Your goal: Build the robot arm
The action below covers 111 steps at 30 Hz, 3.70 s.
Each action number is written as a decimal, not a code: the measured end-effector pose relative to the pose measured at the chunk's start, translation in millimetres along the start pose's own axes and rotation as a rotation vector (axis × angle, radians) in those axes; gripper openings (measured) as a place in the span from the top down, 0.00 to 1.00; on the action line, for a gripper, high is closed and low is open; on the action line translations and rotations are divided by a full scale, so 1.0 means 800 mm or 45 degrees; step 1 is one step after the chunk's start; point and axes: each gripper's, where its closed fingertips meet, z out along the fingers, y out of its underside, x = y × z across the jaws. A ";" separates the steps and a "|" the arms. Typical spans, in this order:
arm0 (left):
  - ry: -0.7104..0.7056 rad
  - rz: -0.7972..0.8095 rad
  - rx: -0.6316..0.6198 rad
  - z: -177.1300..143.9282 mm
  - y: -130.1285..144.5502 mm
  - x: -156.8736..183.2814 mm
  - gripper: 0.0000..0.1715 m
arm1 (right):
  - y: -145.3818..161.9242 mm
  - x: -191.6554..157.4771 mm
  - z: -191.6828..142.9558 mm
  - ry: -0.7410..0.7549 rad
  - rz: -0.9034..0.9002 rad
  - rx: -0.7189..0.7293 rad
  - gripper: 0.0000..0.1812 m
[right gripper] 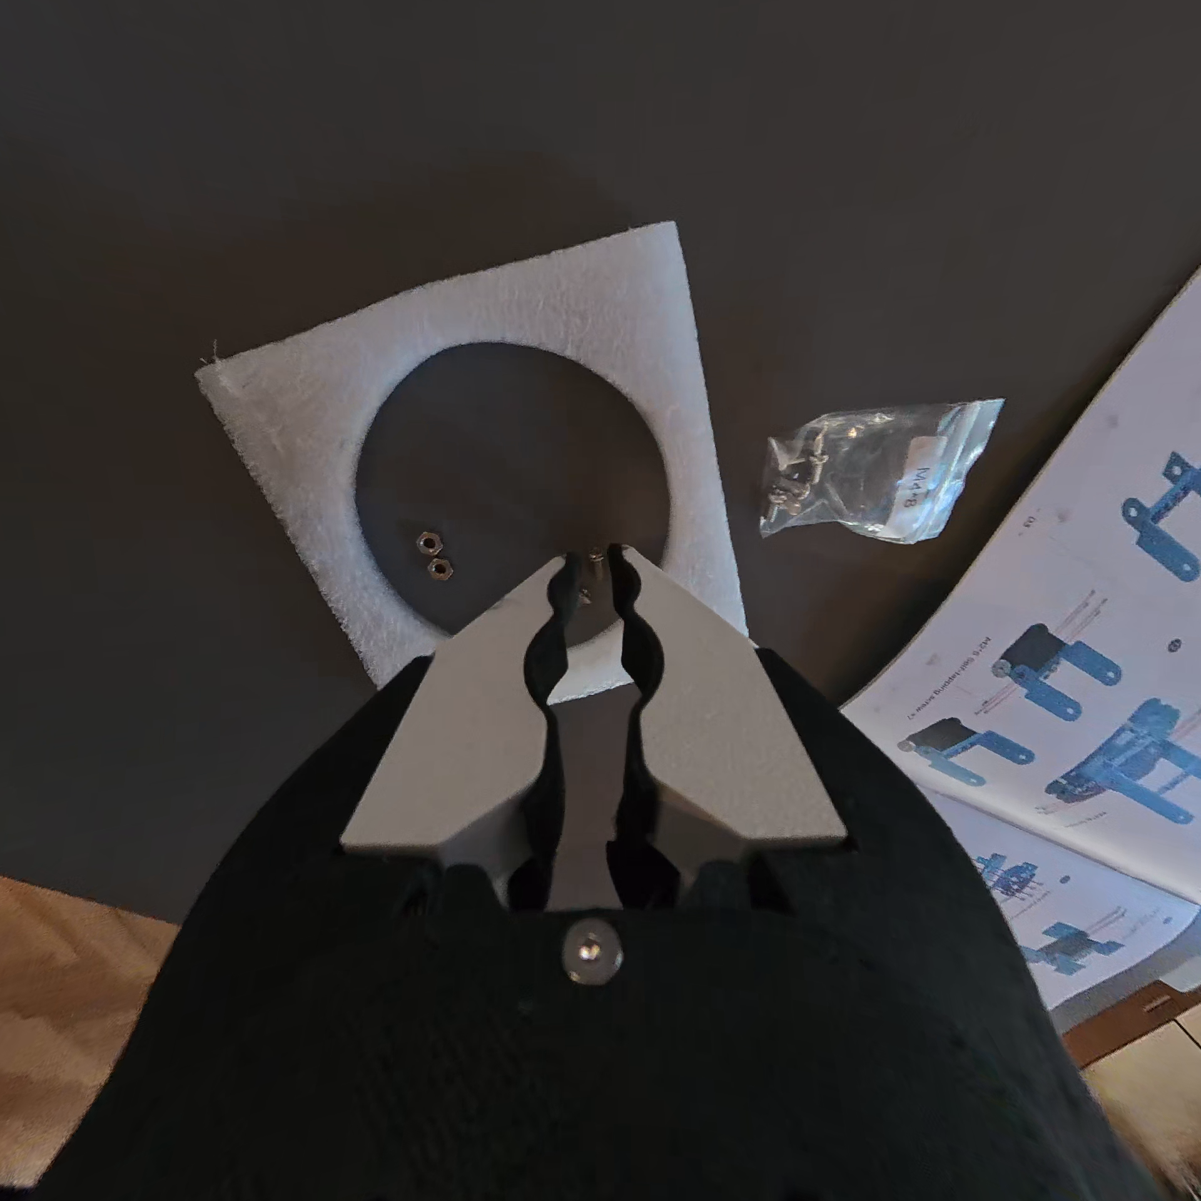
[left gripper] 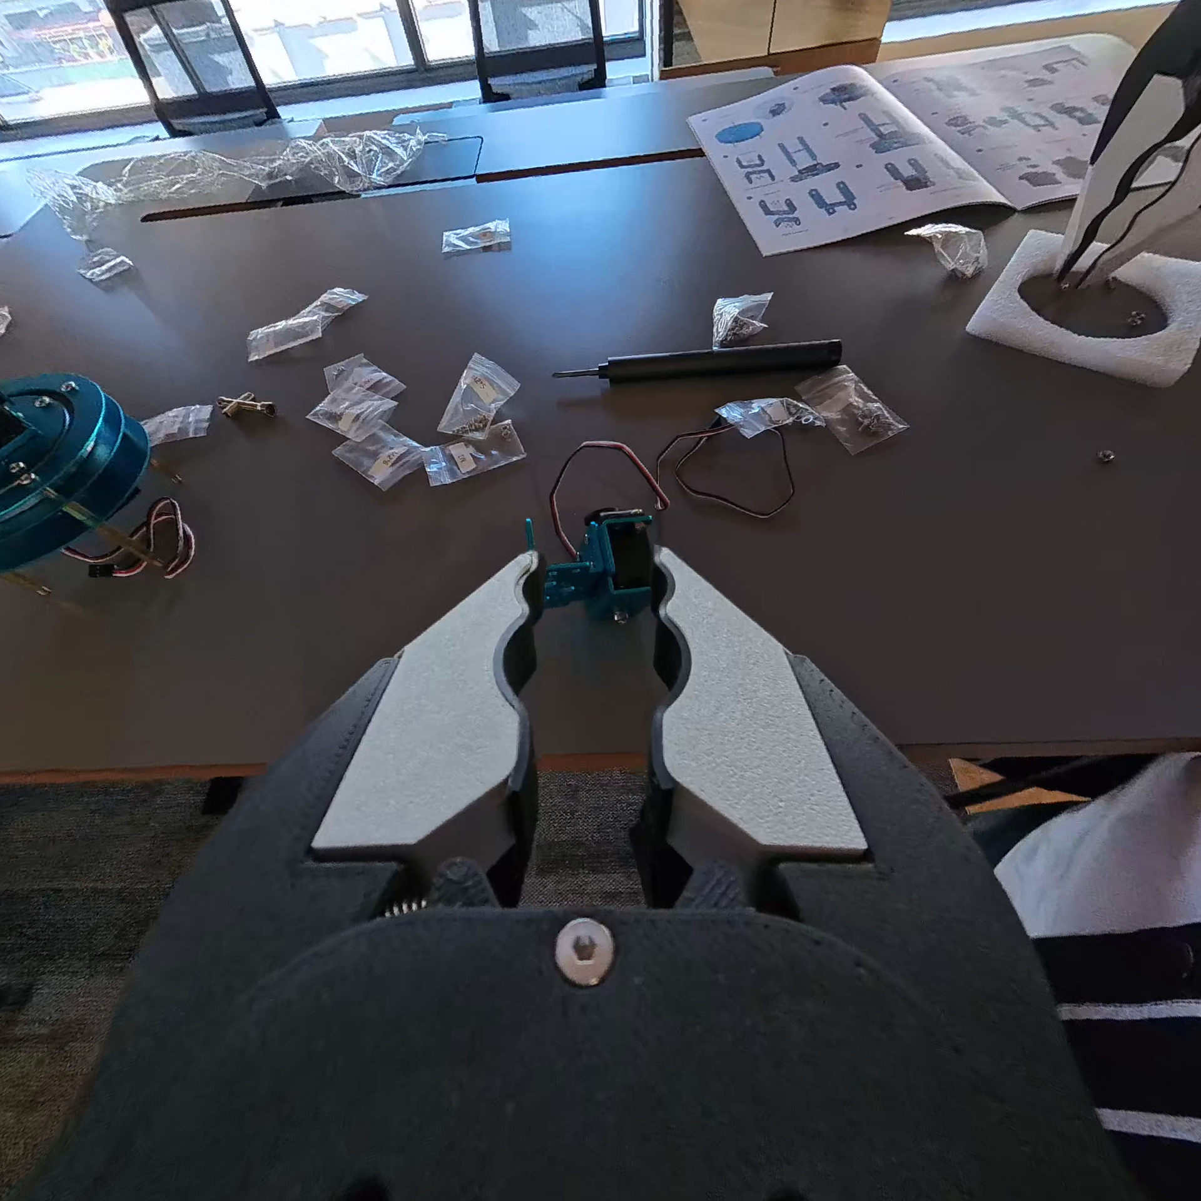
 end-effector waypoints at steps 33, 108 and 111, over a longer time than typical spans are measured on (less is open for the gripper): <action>-0.008 0.106 -0.498 0.084 0.040 0.001 1.00 | -0.114 -0.098 -0.046 0.381 0.676 0.760 0.98; 0.990 0.263 0.008 0.104 0.047 -0.050 0.86 | -0.482 0.070 -0.078 0.014 0.801 1.369 0.98; 1.053 0.197 0.049 0.101 0.046 -0.048 0.88 | -0.500 0.072 -0.058 -0.202 0.780 1.371 0.98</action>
